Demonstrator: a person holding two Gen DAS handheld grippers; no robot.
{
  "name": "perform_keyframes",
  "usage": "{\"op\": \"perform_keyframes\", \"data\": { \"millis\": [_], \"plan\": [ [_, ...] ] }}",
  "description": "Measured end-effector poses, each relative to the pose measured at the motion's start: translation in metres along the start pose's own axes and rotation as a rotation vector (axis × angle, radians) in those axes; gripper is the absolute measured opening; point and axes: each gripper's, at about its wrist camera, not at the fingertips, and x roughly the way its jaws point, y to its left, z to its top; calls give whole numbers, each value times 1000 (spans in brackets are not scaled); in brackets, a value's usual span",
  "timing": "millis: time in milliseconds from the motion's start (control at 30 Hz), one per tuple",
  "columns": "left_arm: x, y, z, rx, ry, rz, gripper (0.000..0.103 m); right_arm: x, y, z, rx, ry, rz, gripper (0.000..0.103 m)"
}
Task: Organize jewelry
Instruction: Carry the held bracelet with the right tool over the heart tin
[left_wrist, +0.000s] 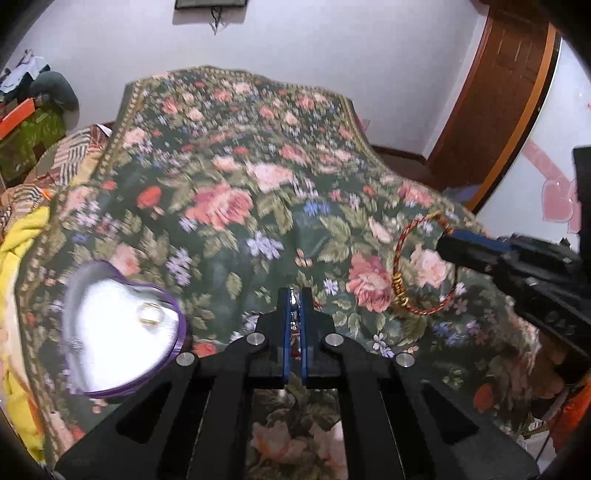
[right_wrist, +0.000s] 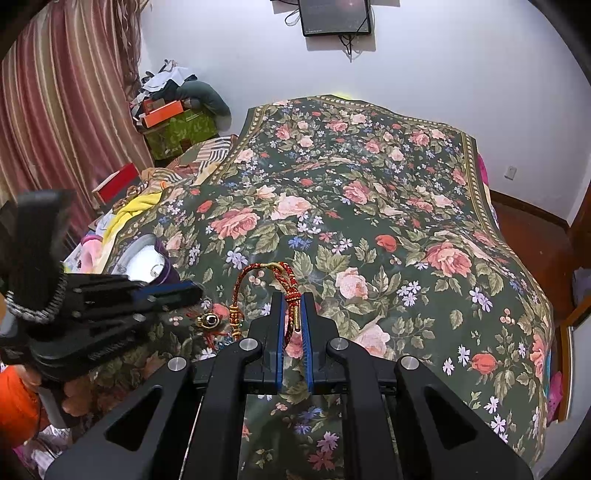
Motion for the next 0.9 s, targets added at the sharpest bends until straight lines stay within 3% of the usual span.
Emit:
{"op": "perform_keyframes", "data": {
  "millis": [200,433,900],
  "plan": [
    [-49,21,10,-21,-109,41,2,-2,15,10,-10,-24,25,7],
    [-88,59,8,-69,-182,99,2,7,40,24,-23,-41,71,7],
    [-89,118,-12,-172,-165,136,2,47,99,42,-70,0,171,7]
  ]
}}
